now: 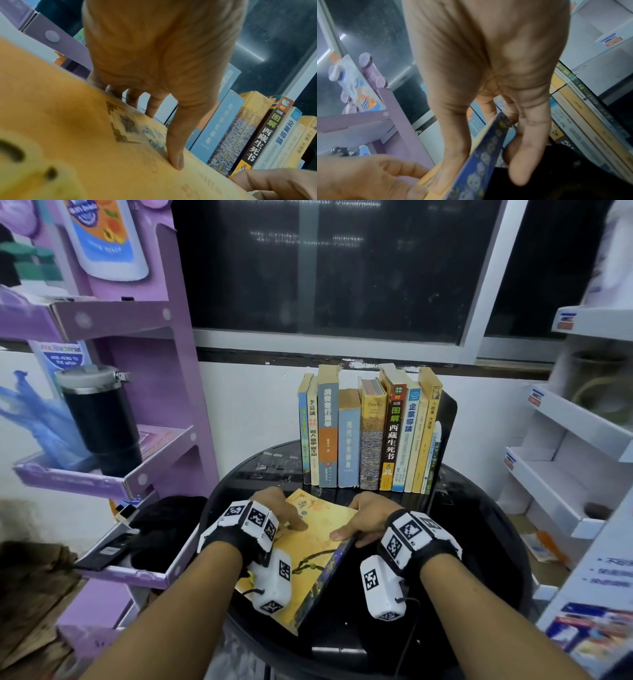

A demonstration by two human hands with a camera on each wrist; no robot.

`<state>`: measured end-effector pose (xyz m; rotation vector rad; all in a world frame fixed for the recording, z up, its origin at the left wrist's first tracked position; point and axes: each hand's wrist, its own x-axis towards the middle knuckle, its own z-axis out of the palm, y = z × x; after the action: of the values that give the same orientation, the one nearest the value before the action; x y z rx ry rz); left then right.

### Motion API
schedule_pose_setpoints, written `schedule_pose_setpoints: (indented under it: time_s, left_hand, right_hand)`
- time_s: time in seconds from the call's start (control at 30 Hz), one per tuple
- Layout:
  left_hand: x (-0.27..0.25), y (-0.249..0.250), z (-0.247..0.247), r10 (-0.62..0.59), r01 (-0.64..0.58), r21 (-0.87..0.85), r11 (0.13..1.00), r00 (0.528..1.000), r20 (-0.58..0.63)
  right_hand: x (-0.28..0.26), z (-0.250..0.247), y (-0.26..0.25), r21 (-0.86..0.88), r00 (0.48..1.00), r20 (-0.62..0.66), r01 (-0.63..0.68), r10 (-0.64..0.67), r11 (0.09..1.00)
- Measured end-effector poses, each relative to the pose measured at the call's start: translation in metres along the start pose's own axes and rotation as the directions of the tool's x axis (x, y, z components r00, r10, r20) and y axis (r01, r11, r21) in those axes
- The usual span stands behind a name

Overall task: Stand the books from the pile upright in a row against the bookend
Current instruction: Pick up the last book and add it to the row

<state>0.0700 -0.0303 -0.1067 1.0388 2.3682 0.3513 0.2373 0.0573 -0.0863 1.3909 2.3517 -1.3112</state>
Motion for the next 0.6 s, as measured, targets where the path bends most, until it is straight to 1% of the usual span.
schedule_pose_setpoints:
  time_s: [0.07, 0.2, 0.27, 0.37, 0.47, 0.53, 0.6]
  left_hand:
    - [-0.001, 0.000, -0.005, 0.006, -0.004, -0.073, 0.997, 0.999, 0.032]
    - [-0.004, -0.002, -0.017, 0.054, -0.027, -0.269, 0.963, 0.994, 0.092]
    - [-0.005, 0.001, -0.021, 0.121, -0.084, -0.369, 0.926, 0.989, 0.080]
    - [-0.018, 0.018, -0.023, 0.224, -0.179, -0.504, 0.845, 0.974, 0.029]
    - [-0.028, 0.037, -0.022, 0.316, -0.268, -0.614, 0.743, 0.948, -0.032]
    - [-0.030, 0.048, -0.021, 0.366, -0.315, -0.657, 0.685, 0.928, -0.064]
    - [-0.031, 0.060, -0.019, 0.416, -0.353, -0.671, 0.652, 0.907, -0.072]
  right_hand:
    - [-0.004, -0.004, 0.001, 0.132, 1.000, -0.003, 0.030, -0.030, 0.991]
    - [-0.006, -0.018, -0.001, 0.295, 0.982, -0.116, 0.178, -0.149, 0.939]
    - [-0.010, -0.028, -0.003, 0.351, 0.969, -0.160, 0.235, -0.189, 0.906]
    - [-0.022, -0.042, -0.004, 0.425, 0.951, -0.181, 0.306, -0.251, 0.852]
    - [-0.037, -0.054, -0.003, 0.445, 0.938, -0.194, 0.344, -0.286, 0.827]
    - [-0.045, -0.062, 0.001, 0.394, 0.928, -0.199, 0.369, -0.314, 0.842]
    - [-0.053, -0.070, 0.006, 0.345, 0.912, -0.221, 0.406, -0.347, 0.847]
